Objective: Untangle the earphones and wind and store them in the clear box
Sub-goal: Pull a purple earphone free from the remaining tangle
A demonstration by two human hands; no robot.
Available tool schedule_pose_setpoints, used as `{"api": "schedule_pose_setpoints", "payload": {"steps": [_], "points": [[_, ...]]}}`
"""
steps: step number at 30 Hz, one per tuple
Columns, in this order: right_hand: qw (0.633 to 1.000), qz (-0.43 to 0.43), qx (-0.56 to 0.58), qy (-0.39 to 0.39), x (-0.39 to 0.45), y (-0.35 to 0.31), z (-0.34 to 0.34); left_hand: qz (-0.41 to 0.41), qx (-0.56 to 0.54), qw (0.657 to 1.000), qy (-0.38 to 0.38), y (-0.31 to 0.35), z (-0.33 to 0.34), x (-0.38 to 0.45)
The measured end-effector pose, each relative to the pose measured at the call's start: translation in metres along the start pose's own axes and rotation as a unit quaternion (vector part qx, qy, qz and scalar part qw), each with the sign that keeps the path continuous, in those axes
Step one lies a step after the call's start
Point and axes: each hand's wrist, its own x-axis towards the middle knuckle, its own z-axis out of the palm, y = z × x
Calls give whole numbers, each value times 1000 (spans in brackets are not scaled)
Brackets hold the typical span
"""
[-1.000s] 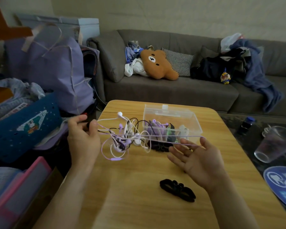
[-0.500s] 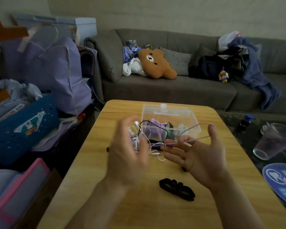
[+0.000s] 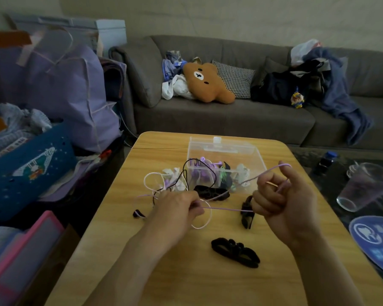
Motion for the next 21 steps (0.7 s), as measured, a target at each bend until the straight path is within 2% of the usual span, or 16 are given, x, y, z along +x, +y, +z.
{"api": "schedule_pose_setpoints", "payload": {"steps": [5, 8, 12, 14, 17, 19, 20, 21], "points": [[997, -3, 26, 71, -2, -11, -10, 2, 3, 998, 59, -16, -9, 3], [993, -25, 31, 108, -2, -14, -16, -10, 34, 997, 66, -23, -11, 3], [979, -88, -100, 151, -2, -12, -19, -2, 46, 995, 86, -23, -10, 2], [950, -115, -240, 165, -3, -10, -16, 4, 34, 996, 86, -18, -10, 0], [869, -86, -466, 141, 0, -6, -10, 12, 3, 996, 84, -12, -11, -1], [824, -43, -549, 136, 1, 2, -7, 22, -1, 996, 84, -11, -11, -1], [809, -51, -570, 135, -2, 5, -1, 28, -2, 996, 85, -11, -11, -2], [802, -93, -577, 126, -6, 9, 6, 33, -1, 996, 86, -11, -11, -3]]}}
